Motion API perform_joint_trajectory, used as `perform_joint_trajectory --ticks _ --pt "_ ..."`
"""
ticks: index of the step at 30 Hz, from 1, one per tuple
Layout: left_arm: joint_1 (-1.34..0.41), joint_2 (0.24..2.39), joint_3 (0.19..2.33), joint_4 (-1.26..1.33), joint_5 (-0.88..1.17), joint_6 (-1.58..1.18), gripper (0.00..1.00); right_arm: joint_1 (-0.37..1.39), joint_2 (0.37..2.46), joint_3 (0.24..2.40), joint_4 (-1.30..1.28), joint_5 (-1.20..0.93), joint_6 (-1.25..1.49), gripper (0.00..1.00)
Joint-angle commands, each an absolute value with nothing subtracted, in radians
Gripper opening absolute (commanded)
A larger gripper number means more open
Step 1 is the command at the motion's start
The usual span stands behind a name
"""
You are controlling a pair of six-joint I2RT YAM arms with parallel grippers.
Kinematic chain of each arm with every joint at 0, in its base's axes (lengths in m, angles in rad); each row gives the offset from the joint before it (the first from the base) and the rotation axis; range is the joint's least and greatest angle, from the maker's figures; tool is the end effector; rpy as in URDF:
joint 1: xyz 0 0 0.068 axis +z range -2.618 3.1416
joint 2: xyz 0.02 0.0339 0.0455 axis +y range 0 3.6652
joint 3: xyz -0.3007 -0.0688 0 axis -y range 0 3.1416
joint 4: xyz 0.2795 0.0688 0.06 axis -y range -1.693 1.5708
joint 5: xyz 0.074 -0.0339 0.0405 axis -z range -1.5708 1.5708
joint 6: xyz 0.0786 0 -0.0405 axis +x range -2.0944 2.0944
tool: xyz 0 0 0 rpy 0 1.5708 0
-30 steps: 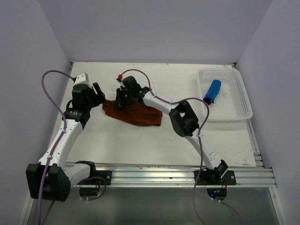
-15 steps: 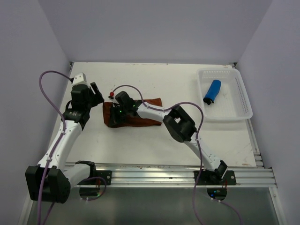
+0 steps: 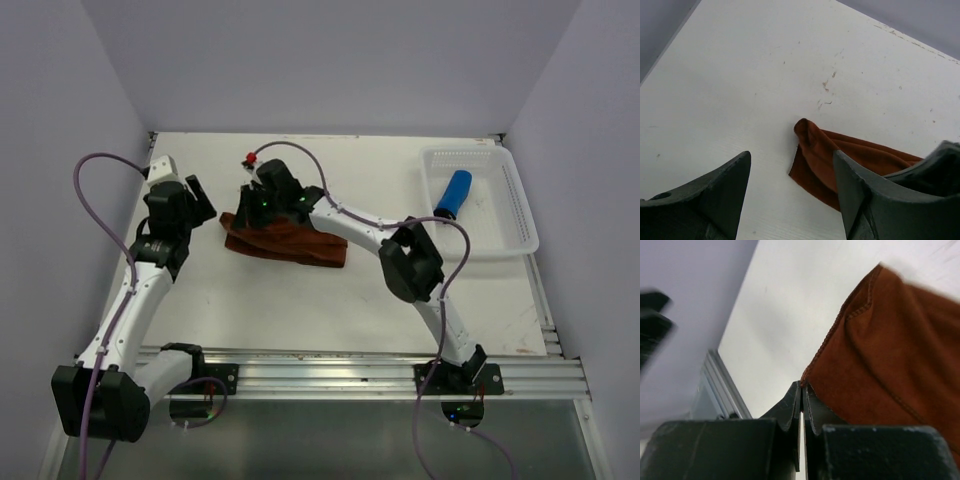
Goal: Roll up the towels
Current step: Fold the towel
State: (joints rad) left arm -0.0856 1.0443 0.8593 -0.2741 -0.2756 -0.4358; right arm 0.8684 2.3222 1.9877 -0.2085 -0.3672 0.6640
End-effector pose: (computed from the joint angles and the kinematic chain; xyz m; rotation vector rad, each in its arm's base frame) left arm 0.2896 -0.0034 0.3147 -0.5192 1.9436 -0.0524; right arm 0.3888 0.5030 0.2220 -0.4839 2.3084 1.2320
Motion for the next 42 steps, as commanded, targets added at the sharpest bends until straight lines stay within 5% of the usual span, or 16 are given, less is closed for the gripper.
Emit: perform_joint_trajectory --ticks 1,6,10,20,27,42 --pt "-0.087 1.016 0.894 -0.271 -0.308 -0.440 0.70 0.796 2.113 1.945 -0.245 -0.102 0.724 0.00" --pt "-0.089 1.017 0.877 -0.247 -0.223 -0.439 0.70 0.592 1.835 1.758 -0.311 0.124 0.701 0.00" --pt "-0.097 1.046 0.842 -0.190 -0.073 -0.442 0.70 0.404 1.731 1.658 -0.331 0.013 0.658 0.00" --pt "-0.098 1.184 0.746 -0.195 0.106 -0.593 0.63 0.365 1.716 1.407 -0.152 -0.251 0.612 0.00" --pt "-0.101 1.255 0.617 -0.135 0.057 -0.656 0.56 0.351 1.713 1.410 -0.167 -0.270 0.563 0.00" --pt "-0.104 1.506 0.705 -0.017 -0.126 -0.690 0.54 0.267 1.710 1.344 -0.121 -0.371 0.557 0.00"
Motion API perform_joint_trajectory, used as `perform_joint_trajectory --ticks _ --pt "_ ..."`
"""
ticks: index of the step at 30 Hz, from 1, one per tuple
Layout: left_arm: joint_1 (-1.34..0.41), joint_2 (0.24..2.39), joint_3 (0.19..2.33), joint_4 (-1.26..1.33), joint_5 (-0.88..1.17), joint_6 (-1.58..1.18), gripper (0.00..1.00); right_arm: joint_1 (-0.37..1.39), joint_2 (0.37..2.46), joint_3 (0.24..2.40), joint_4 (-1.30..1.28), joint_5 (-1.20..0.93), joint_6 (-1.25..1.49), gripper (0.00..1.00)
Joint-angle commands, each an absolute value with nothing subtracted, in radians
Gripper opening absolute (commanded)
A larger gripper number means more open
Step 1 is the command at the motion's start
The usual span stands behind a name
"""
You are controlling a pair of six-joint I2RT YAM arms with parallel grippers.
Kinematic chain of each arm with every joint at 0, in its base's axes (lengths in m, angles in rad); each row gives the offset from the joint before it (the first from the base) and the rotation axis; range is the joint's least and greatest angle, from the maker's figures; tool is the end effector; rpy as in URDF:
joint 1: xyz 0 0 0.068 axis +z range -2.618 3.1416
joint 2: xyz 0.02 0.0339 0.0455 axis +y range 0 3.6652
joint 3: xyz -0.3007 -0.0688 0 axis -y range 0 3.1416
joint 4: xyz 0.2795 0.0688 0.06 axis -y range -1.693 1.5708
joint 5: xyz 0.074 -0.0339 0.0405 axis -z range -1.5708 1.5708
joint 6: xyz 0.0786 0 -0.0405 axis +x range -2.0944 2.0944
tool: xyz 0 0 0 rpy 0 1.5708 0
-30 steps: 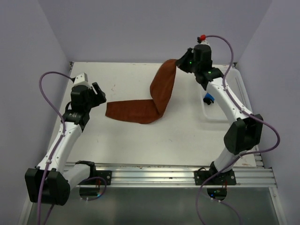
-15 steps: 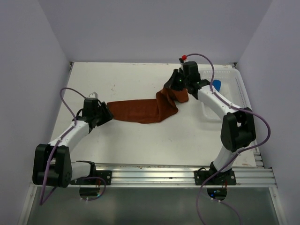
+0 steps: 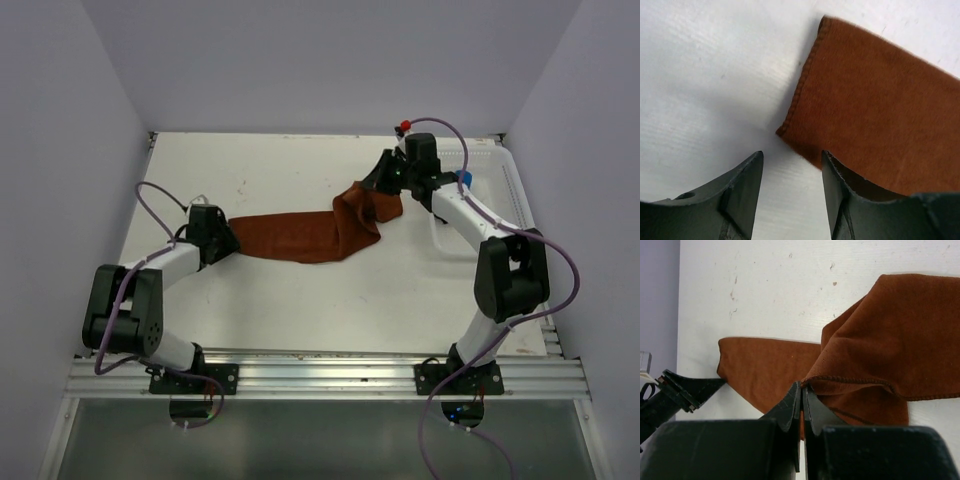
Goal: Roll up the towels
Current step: Fold the towel
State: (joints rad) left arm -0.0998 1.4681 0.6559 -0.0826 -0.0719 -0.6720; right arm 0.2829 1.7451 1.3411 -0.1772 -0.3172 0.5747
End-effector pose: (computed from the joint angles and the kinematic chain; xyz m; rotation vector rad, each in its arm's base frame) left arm 0.3193 -0.0263 0.1321 -0.7295 2.3687 -0.2453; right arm 0.4512 0.1567 0.2733 0.1339 2.2353 0.8250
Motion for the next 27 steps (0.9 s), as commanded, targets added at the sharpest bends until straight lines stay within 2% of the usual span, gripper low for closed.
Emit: perform_joint_trajectory --ticks 1,4,9,10,13,17,21,24,25,27 --pt "-0.104 1.520 0.707 0.020 -0.127 -0.698 0.54 0.264 1.713 1.345 -0.120 -0.376 0.555 0.00" --pt "-0.104 1.540 0.712 0.041 -0.124 -0.701 0.47 0.249 1.721 1.344 -0.120 -0.396 0.551 0.00" --pt "-0.104 1.555 0.703 0.044 -0.146 -0.701 0.21 0.224 1.718 1.330 -0.103 -0.413 0.558 0.00" --pt "-0.104 1.562 0.701 0.044 -0.144 -0.704 0.12 0.219 1.718 1.328 -0.101 -0.416 0.564 0.00" --pt "-0.104 1.556 0.701 0.038 -0.127 -0.716 0.02 0.212 1.709 1.331 -0.103 -0.423 0.572 0.00" --pt "-0.106 1.487 0.722 0.002 -0.126 -0.719 0.02 0.203 1.665 1.335 -0.130 -0.417 0.572 0.00" --pt "-0.095 1.392 0.801 -0.159 -0.126 -0.698 0.00 0.172 1.592 1.328 -0.164 -0.408 0.587 0.00" --pt "0.000 1.338 0.834 -0.212 -0.005 -0.695 0.00 0.132 1.513 1.328 -0.219 -0.388 0.603 0.00" --pt "0.125 1.300 0.836 -0.215 0.061 -0.699 0.00 0.117 1.493 1.328 -0.238 -0.373 0.607 0.00" --pt "0.242 1.257 0.870 -0.253 0.168 -0.683 0.00 0.065 1.435 1.324 -0.290 -0.364 0.623 0.00"
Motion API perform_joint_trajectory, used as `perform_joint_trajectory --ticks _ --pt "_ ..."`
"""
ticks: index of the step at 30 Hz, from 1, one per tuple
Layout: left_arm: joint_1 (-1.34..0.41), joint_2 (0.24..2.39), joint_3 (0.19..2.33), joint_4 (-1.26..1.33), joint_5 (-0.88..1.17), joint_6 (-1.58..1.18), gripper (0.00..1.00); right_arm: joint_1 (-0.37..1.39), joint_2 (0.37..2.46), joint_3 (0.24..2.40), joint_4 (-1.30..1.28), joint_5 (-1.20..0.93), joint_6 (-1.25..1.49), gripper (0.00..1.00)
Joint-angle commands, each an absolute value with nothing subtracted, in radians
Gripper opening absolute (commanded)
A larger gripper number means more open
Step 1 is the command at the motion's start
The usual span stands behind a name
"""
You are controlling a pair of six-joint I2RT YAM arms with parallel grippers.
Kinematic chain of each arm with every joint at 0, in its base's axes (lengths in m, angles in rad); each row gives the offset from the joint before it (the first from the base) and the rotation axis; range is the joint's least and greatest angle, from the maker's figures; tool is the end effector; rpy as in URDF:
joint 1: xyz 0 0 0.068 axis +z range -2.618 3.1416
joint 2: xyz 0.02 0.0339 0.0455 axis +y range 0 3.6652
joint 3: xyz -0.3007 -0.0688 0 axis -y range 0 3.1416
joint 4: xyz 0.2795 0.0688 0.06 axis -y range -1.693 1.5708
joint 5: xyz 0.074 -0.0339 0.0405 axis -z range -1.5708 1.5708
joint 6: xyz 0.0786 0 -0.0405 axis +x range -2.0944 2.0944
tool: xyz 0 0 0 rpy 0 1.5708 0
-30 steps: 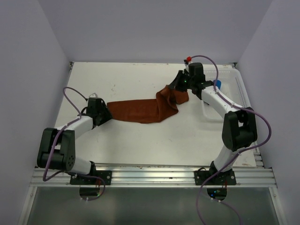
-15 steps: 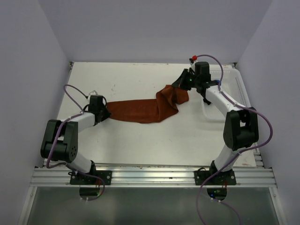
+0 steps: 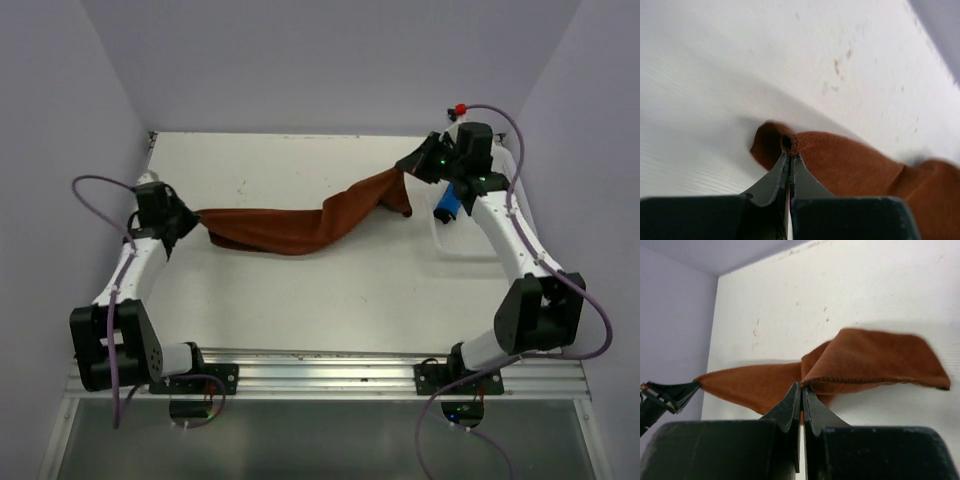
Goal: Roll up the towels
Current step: Fold the towel
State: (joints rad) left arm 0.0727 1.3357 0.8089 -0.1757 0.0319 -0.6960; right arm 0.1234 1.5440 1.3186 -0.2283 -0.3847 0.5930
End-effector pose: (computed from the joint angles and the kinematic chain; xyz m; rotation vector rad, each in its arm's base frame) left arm 0.3375 0.0221 0.2187 -0.8463 2.1378 -0.3618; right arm 0.4229 0.0822 0.3457 0.2373 2.0784 0.8337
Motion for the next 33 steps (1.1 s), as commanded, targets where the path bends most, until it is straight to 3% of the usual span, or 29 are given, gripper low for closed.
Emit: perform_joint_trajectory --ticks 1,5,11,23,33 --pt "0.340 1.244 0.888 -0.271 0.188 -0.674 0.00 0.046 1.421 1.322 -0.314 -0.357 0.627 0.00" --pt "0.474 1.227 0.985 -0.379 0.216 -0.660 0.00 -0.047 1.310 1.261 -0.385 -0.342 0.655 0.00" --pt "0.636 1.138 0.861 -0.314 0.442 -0.767 0.00 -0.090 1.137 1.186 -0.492 -0.327 0.655 0.00" --pt "0.655 0.855 0.830 -0.475 0.457 -0.788 0.00 -0.094 0.758 1.042 -0.670 -0.367 0.672 0.00" --pt "0.655 0.723 0.811 -0.589 0.344 -0.854 0.00 -0.094 0.637 1.006 -0.759 -0.307 0.776 0.00"
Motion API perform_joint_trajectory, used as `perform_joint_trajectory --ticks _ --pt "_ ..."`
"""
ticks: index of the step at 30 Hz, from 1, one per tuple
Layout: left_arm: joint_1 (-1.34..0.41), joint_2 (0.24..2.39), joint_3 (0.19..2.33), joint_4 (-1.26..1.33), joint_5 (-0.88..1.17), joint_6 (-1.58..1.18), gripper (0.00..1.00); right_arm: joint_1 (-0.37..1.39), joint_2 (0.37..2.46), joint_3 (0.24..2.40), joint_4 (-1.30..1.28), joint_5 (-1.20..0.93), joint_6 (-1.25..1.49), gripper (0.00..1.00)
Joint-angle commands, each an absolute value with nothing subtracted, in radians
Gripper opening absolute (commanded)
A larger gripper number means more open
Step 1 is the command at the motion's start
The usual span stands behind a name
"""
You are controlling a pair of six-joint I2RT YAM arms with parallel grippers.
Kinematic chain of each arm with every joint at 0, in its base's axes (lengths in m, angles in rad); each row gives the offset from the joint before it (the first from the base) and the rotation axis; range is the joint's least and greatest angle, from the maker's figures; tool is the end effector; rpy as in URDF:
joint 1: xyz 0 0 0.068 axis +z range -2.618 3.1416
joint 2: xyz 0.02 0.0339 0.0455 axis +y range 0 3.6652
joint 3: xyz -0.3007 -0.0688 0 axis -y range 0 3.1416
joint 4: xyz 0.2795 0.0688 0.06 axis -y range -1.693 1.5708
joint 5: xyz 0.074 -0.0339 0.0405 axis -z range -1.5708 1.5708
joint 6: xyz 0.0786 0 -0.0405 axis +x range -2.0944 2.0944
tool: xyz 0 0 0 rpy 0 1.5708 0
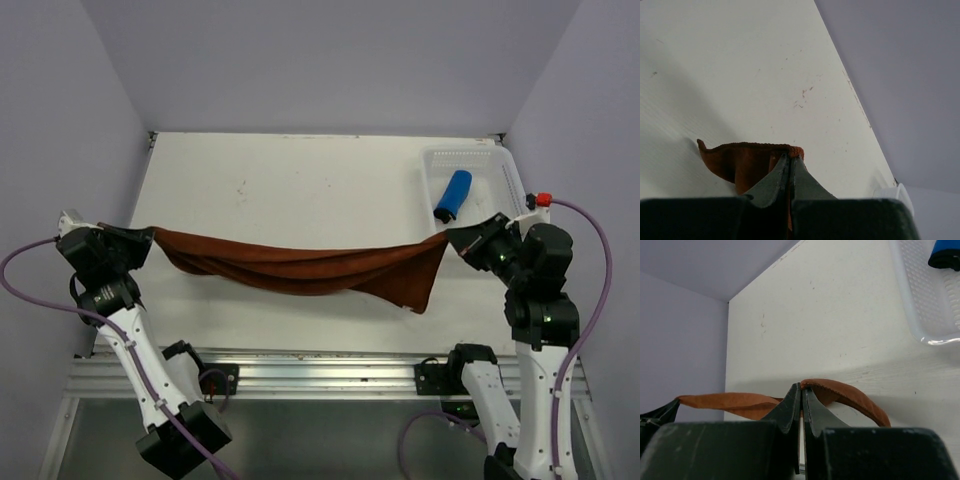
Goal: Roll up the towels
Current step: Fold the towel
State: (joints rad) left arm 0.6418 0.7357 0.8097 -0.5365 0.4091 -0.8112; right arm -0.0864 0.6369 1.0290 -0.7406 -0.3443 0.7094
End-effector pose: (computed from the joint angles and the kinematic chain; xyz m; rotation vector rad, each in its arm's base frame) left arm 0.1806 0.0960 0.3306 -1.1449 1.6778 -0.5219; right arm 0.1544 0.0133 0.4040 0.5381 1.8951 0.7436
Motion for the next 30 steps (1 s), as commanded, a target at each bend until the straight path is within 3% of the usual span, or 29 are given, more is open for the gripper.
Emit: perform_joint_trajectory --ticks 1,5,13,24,30 --pt "0.655 0.721 0.827 -0.591 0.328 -0.854 0.00 -0.094 0.655 0.999 -0.735 -0.307 0.782 0.00" --pt "0.655 0.751 0.871 -0.555 0.244 -0.827 0.00 -0.094 0.748 0.953 -0.649 -0.304 0.793 0.00" --pt "0.632 1.060 0.893 -0.428 0.203 -0.684 0.00 -0.094 1.050 0.862 -0.326 -0.316 0.796 0.00" --pt "0.445 1.428 1.030 -0.235 0.121 -0.667 0.00 -0.091 1.563 1.054 -0.058 -0.391 0.784 0.00" --pt "0.436 1.545 1.149 -0.233 0.127 -0.663 0.00 -0.091 1.657 1.153 -0.049 -0.391 0.750 0.00"
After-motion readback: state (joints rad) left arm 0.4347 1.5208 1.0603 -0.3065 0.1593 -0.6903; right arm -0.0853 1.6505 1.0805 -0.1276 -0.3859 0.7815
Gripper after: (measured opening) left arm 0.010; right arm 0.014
